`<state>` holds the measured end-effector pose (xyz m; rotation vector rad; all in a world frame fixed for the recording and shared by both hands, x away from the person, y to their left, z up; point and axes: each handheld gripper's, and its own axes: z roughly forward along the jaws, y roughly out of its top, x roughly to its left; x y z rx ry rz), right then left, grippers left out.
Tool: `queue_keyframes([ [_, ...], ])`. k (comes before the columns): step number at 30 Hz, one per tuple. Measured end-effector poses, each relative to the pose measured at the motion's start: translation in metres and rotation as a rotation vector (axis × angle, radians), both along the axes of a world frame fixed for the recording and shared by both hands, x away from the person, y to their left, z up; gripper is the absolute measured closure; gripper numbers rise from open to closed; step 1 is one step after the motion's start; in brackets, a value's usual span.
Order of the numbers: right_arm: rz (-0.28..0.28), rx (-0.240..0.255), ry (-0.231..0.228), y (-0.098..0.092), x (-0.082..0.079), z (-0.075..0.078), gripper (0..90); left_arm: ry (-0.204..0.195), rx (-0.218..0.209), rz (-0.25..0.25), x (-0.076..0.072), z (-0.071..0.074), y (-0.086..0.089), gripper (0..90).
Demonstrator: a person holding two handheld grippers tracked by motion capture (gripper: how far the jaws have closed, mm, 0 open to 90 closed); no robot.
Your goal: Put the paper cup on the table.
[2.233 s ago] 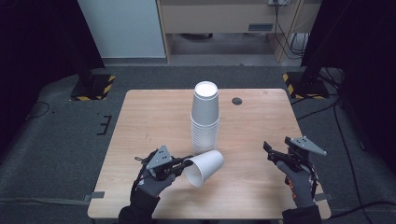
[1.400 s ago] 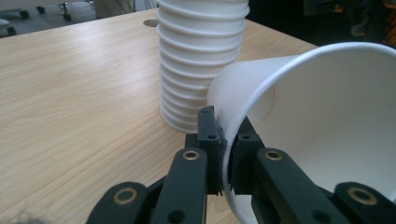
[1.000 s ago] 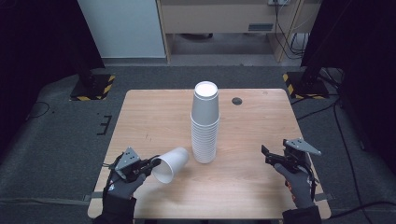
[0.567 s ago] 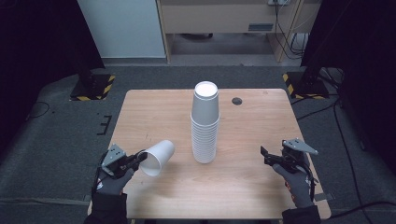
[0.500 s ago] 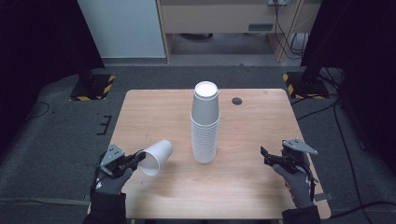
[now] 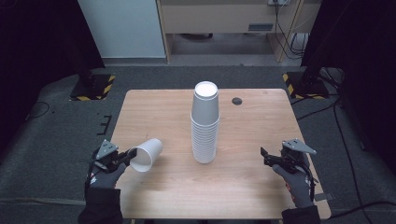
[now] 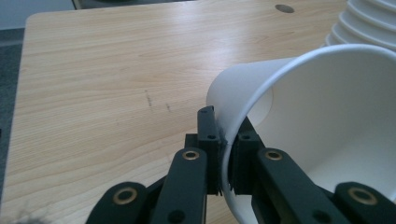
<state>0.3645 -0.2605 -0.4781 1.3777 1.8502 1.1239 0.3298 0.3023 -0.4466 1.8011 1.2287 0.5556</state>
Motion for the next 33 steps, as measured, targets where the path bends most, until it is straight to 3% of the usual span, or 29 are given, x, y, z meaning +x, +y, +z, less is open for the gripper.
queue_keyframes([
  [13,0.0,-0.001,0.004,-0.001,0.0,-0.001,8.1,0.101,0.096,0.064,0.019,0.014,0.016,85.2],
  [21,0.001,0.0,0.008,-0.001,0.0,-0.001,8.1,0.171,0.151,0.069,0.026,0.021,0.023,85.2],
  [33,0.005,-0.005,0.011,0.0,0.0,-0.001,8.1,0.347,0.22,0.048,0.038,0.026,0.021,85.2],
])
